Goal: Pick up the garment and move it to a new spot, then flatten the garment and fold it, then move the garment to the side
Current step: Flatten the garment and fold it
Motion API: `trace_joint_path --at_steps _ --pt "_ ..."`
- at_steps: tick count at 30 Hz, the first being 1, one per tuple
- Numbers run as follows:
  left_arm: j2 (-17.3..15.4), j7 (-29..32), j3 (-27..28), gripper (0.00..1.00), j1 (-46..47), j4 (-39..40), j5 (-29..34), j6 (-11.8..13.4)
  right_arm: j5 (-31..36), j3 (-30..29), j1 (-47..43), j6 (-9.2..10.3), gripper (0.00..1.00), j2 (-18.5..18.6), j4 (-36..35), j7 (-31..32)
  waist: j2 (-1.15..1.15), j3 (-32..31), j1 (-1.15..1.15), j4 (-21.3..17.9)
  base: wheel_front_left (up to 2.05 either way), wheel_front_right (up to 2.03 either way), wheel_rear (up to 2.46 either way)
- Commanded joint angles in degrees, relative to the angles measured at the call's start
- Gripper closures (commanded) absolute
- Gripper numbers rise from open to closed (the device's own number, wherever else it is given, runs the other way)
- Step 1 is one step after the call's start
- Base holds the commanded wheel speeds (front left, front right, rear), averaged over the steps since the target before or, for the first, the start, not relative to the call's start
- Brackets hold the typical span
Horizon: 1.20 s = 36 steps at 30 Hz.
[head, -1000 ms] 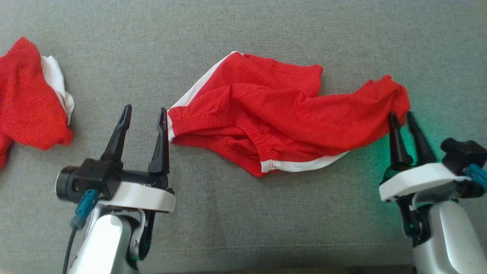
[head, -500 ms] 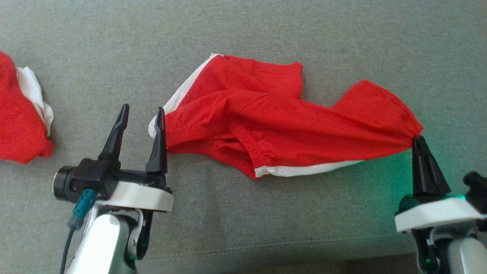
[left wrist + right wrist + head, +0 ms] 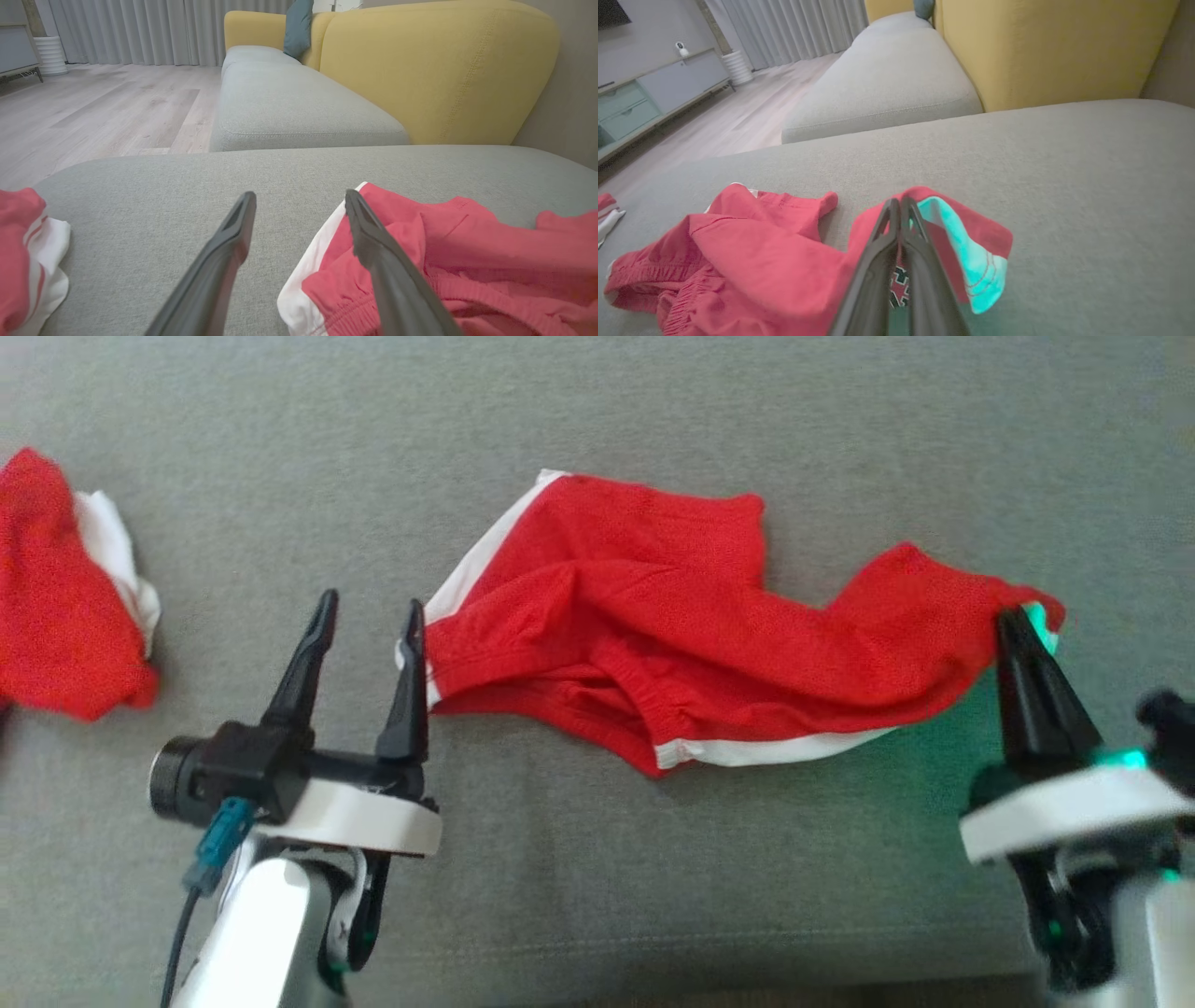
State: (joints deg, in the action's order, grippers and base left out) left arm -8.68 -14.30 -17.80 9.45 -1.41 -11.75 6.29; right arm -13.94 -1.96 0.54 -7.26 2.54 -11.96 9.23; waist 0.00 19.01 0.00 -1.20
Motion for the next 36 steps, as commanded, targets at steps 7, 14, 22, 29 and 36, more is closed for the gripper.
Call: trace_joint_path --at_steps 7,14,22,29,36 --pt "0.7 -0.69 0.93 0.0 3.87 1.0 -0.15 -0.95 1.76 3.75 10.33 -0.23 1.0 0.35 9.25 2.08 0.0 2.25 0.0 5.08 0.0 0.0 0.0" --pt "1.53 -0.69 1.03 0.0 4.27 0.7 0.11 -1.45 1.06 4.75 12.15 -0.23 0.0 0.34 16.86 -0.81 0.0 2.71 0.0 6.26 0.0 0.0 0.0" --pt "1.3 -0.7 2.37 0.0 3.33 0.72 0.48 -1.43 1.88 7.71 10.05 -0.23 0.0 0.34 13.66 -8.31 0.0 0.94 0.0 4.26 0.0 0.0 0.0" --pt "0.68 -0.7 3.34 0.0 1.39 1.02 0.98 -0.86 4.45 5.12 6.48 -0.23 0.0 0.37 7.26 -11.35 0.0 -2.23 0.0 2.34 0.0 0.0 0.0" --pt "-0.09 -0.64 3.68 0.0 -1.18 1.6 0.91 -0.2 5.55 -0.12 2.07 -0.23 0.0 0.52 3.79 -9.68 0.0 -4.93 0.0 1.34 0.0 0.0 0.0"
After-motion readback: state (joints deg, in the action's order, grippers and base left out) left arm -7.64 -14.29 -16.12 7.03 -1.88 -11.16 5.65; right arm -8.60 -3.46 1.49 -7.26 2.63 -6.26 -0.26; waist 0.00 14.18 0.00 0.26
